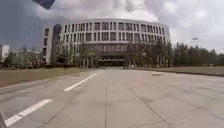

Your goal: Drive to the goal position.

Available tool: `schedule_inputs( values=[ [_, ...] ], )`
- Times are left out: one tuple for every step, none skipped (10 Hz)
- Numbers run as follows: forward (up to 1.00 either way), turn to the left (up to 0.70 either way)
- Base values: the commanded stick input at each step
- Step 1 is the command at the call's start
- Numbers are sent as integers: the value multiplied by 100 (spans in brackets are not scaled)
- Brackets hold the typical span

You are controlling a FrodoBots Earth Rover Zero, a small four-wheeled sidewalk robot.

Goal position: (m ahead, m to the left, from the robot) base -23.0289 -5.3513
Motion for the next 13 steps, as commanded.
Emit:
schedule_inputs(
  values=[
    [0, -69],
    [0, -69],
    [0, -69],
    [0, -69],
    [0, -69],
    [0, -69],
    [0, -69],
    [0, -69],
    [0, -69],
    [0, -69],
    [0, -69],
    [0, -69],
    [0, -69]
  ],
)
